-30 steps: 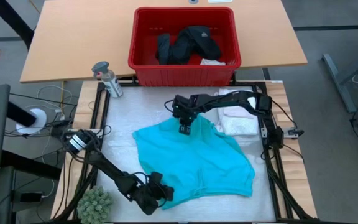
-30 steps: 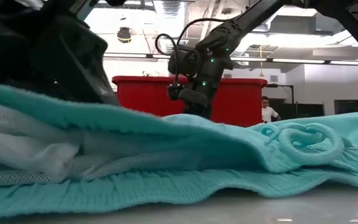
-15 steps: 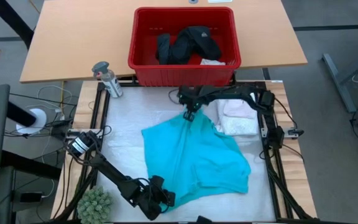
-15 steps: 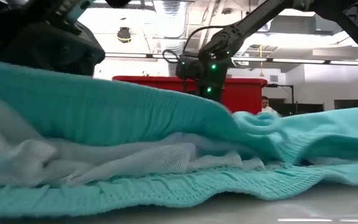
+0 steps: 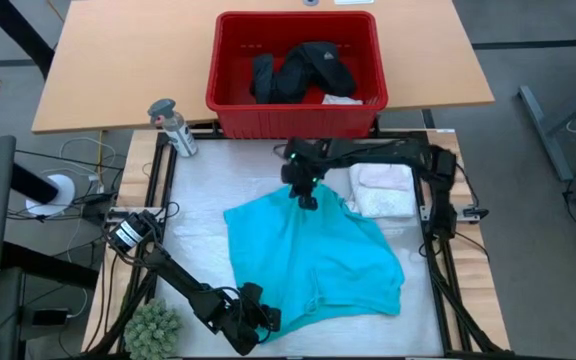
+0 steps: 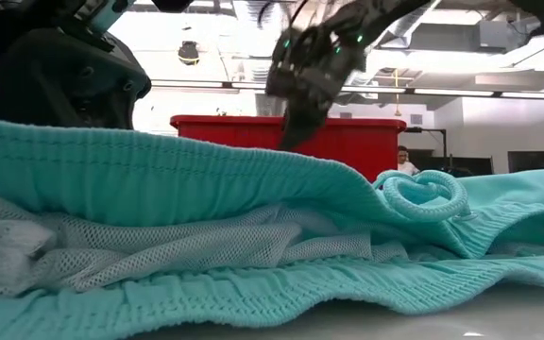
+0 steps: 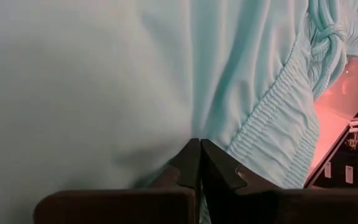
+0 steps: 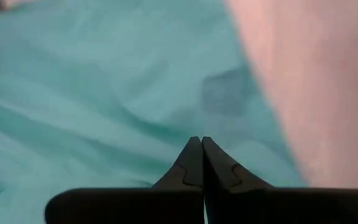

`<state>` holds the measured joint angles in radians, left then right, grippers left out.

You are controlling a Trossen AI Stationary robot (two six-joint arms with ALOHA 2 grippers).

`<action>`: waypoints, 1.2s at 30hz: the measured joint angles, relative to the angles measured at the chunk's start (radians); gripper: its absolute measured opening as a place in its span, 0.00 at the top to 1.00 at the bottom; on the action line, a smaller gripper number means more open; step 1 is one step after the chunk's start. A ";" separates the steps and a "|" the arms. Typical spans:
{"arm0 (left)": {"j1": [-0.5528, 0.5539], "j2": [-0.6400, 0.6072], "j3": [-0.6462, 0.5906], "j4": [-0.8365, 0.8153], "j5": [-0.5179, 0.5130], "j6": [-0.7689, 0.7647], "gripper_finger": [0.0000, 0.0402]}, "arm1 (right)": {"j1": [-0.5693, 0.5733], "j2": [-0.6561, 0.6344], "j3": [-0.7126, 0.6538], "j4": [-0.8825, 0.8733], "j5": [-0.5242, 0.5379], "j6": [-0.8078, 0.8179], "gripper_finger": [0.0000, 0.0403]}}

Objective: Fold Laundry from Bin
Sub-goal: Fold the light blue shorts

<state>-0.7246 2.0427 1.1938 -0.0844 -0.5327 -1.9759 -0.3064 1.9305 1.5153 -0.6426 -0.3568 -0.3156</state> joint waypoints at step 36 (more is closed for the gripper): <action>0.000 0.002 0.001 0.013 0.050 -0.007 1.00 | -0.029 0.152 0.139 0.089 -0.083 -0.109 0.85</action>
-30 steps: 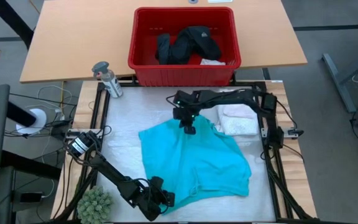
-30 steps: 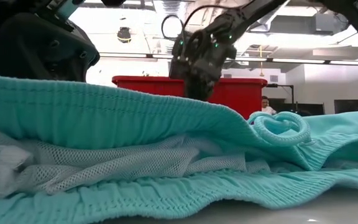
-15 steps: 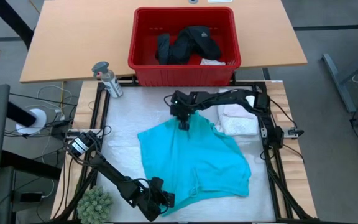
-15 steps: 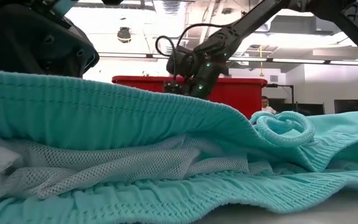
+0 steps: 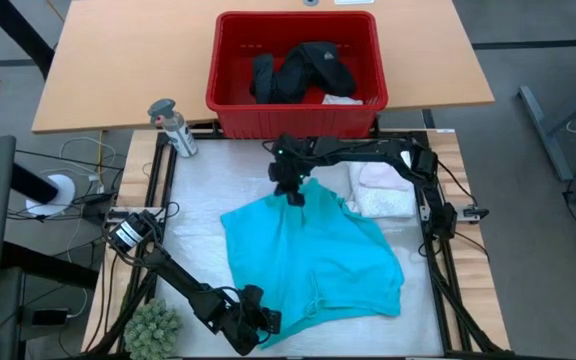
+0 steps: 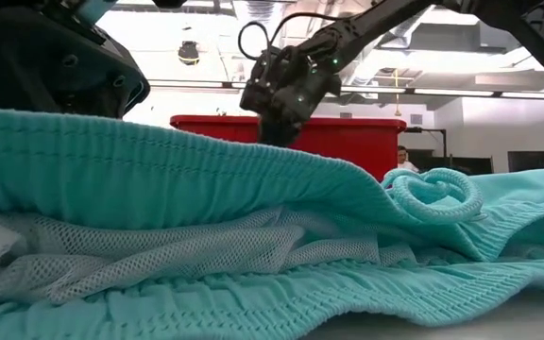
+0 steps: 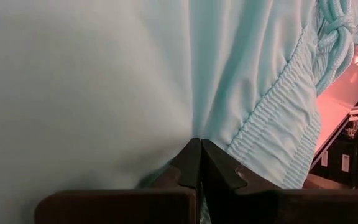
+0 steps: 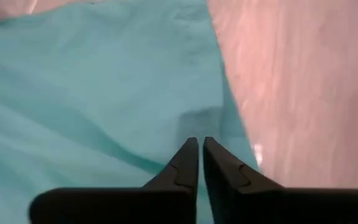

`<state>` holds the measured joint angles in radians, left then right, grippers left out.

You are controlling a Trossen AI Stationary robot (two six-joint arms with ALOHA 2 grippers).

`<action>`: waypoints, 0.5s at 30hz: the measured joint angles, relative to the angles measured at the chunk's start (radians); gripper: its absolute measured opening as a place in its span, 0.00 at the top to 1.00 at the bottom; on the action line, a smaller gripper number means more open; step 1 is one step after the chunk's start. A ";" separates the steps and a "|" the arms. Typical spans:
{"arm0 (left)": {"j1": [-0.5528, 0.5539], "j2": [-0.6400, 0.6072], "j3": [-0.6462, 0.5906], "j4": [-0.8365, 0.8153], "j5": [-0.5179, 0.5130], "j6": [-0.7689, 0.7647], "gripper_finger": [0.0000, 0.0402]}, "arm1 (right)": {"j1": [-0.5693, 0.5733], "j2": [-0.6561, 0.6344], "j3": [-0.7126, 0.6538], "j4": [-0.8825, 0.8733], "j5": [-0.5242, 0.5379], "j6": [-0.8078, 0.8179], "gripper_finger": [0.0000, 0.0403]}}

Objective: Fold Laundry from Bin
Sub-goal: Fold the light blue shorts

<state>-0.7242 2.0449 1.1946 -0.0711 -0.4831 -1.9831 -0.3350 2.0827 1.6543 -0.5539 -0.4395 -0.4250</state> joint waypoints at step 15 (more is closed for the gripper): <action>0.000 0.001 0.000 -0.003 -0.006 -0.004 1.00 | 0.019 0.078 0.003 0.199 -0.003 -0.031 0.47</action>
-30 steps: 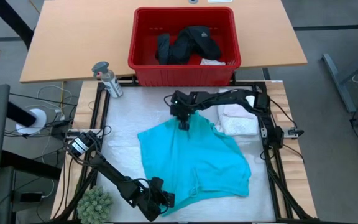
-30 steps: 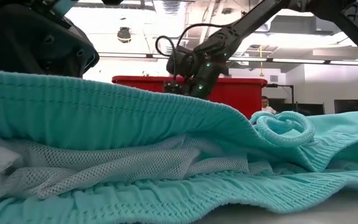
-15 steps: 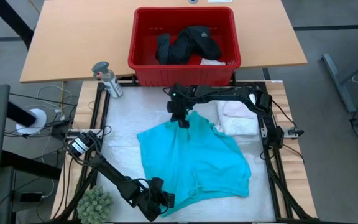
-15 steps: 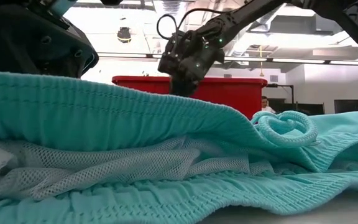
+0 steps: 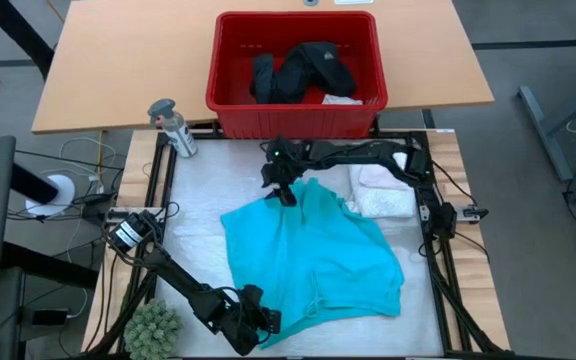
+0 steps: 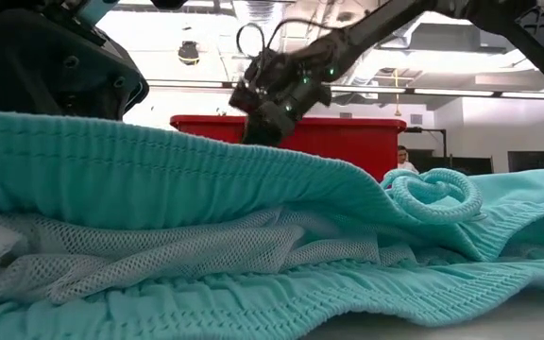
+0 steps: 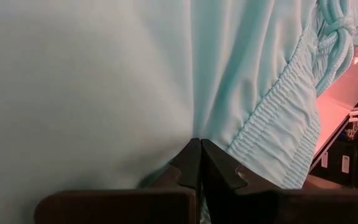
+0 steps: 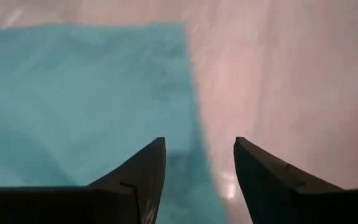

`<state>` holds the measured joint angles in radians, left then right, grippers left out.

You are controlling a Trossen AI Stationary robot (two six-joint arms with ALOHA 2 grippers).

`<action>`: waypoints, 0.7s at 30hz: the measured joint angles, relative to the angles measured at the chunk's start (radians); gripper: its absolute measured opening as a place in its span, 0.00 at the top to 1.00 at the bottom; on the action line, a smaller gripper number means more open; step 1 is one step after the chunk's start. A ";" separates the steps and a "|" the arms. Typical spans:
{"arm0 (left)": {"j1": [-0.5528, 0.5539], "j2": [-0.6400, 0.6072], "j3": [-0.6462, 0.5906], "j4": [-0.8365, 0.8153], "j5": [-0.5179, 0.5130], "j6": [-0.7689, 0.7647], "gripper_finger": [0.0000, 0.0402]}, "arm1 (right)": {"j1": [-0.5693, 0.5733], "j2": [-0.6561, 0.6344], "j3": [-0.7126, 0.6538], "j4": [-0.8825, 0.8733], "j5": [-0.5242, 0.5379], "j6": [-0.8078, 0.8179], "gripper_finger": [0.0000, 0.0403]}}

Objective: Fold Laundry from Bin
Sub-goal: Fold the light blue shorts

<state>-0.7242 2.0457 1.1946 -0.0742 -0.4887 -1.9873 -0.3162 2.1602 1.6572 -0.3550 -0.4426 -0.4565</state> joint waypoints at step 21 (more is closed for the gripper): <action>-0.002 0.000 0.001 -0.022 0.002 -0.016 1.00 | 0.004 0.111 0.049 -0.072 -0.009 0.003 0.67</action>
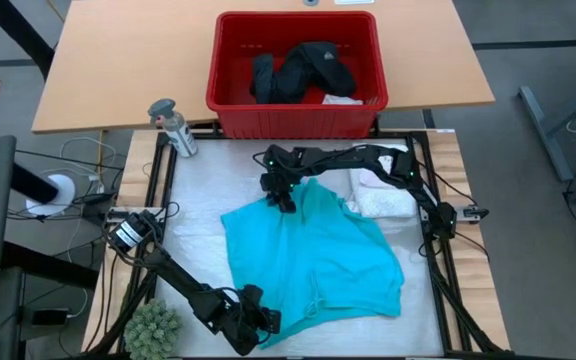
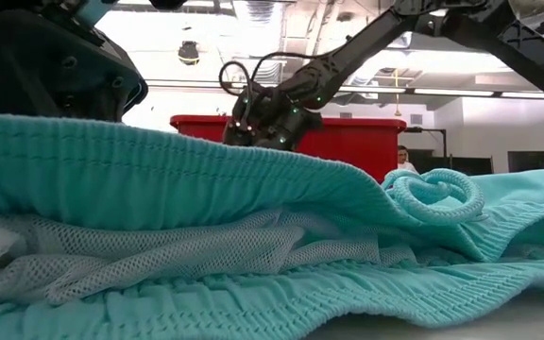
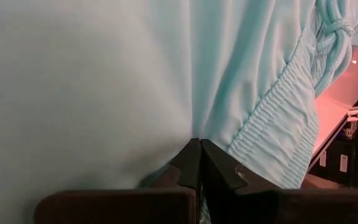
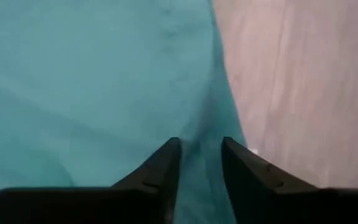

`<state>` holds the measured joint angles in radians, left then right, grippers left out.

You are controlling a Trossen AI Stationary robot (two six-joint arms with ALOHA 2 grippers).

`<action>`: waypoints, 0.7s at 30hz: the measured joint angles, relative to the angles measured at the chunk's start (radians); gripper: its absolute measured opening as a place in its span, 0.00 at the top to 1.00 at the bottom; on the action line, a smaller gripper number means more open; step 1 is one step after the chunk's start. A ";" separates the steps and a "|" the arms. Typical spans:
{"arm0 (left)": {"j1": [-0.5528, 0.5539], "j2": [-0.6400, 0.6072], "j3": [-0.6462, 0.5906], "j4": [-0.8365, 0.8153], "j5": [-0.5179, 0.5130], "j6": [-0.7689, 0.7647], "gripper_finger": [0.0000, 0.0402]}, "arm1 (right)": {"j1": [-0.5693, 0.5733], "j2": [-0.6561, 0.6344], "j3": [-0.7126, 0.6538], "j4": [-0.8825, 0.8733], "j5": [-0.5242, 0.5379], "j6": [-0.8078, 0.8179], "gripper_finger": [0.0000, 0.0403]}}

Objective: Fold Laundry from Bin
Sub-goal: Fold the light blue shorts

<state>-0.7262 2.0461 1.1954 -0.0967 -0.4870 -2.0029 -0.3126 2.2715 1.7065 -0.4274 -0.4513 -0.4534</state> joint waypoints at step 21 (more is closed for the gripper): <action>0.001 0.000 0.000 -0.011 -0.018 0.000 1.00 | 0.047 -0.004 0.199 -0.054 0.061 0.001 0.88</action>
<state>-0.7250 2.0463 1.1954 -0.1079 -0.5045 -2.0026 -0.2651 2.2677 1.9053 -0.4811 -0.3908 -0.4527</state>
